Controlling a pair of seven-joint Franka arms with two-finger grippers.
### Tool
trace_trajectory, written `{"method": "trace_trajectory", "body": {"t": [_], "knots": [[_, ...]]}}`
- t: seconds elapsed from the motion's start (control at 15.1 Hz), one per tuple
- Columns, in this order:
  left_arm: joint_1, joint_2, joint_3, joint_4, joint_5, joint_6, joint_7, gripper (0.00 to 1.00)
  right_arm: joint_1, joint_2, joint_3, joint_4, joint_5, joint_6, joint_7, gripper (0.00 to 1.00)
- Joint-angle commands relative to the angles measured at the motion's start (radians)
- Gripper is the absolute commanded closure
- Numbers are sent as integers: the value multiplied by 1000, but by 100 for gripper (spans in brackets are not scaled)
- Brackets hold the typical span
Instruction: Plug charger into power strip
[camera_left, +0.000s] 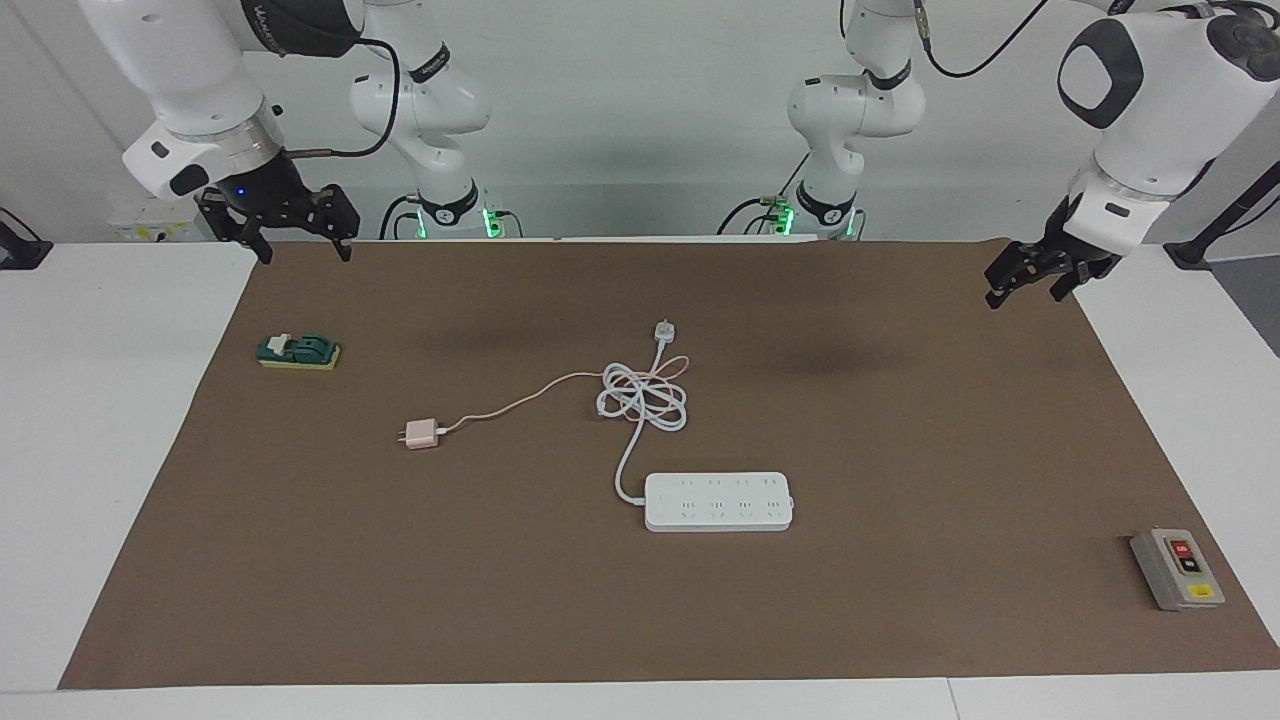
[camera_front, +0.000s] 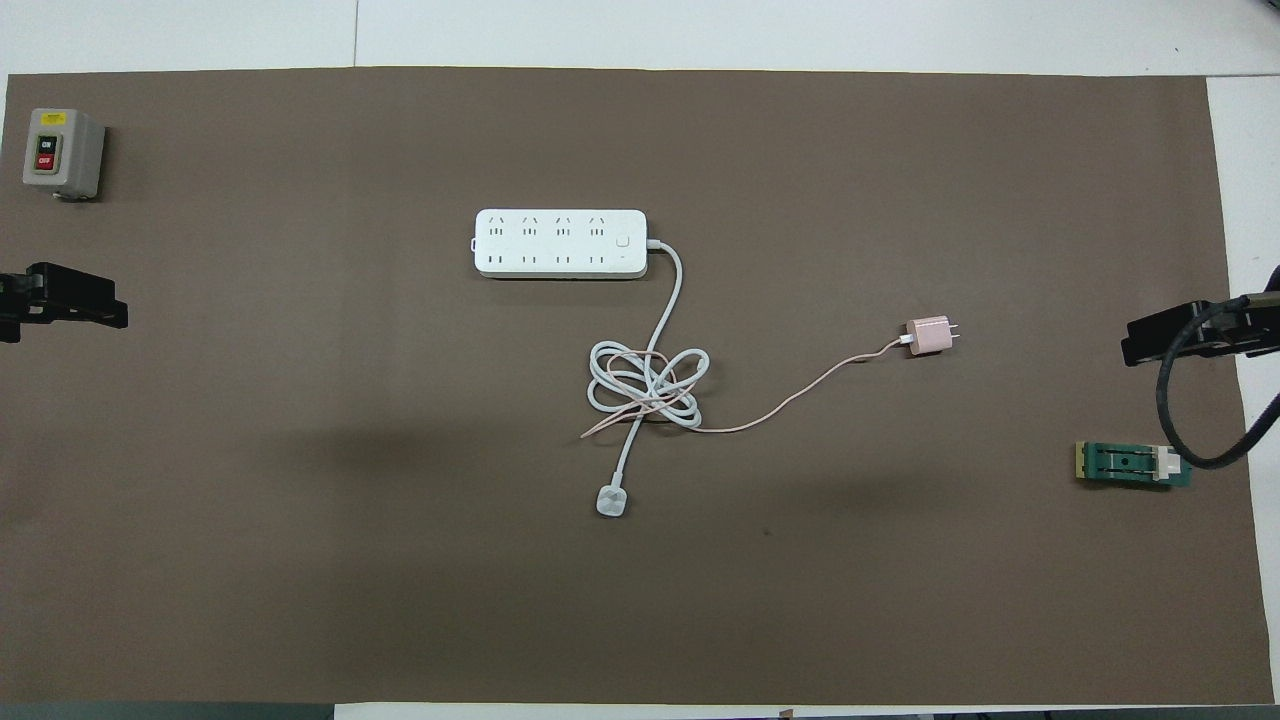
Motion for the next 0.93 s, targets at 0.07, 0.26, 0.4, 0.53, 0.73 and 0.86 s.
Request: {"method": "trace_trajectory", "body": {"t": [0.07, 0.26, 0.4, 0.53, 0.73, 0.86], "knots": [[6, -2, -3, -3, 11, -8, -1, 0, -13, -5, 13, -6, 14, 11, 13, 0], [2, -1, -3, -3, 11, -7, -1, 0, -12, -5, 15, -6, 9, 14, 10, 0], [0, -1, -3, -2, 11, -4, -1, 0, -10, -6, 15, -8, 1, 10, 7, 0], [3, -1, -3, -2, 11, -2, -3, 0, -10, -6, 15, -8, 6, 17, 19, 0], [5, 1, -3, 0, 11, 6, -6, 0, -13, -5, 15, -23, 17, 17, 150, 0], [5, 10, -3, 1, 11, 6, -15, 0, -13, 4, 15, -41, 72, 19, 323, 0]]}}
